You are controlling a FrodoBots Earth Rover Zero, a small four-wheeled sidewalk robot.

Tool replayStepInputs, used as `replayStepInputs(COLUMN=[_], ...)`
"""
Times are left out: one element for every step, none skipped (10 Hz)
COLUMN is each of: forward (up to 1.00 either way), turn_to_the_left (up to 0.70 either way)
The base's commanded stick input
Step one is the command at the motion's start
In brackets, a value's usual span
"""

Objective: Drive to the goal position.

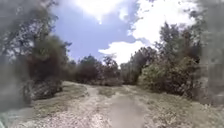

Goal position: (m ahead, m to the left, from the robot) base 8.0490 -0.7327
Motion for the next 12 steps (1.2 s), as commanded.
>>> replayStepInputs(forward=[0.85, 0.85, 0.85, 0.85, 0.85, 0.85, 0.85, 0.85, 0.85, 0.85, 0.85, 0.85], turn_to_the_left=[0.00, 0.00, 0.00, 0.00, 0.00, 0.00, 0.00, 0.00, 0.00, 0.00, 0.00, 0.00])
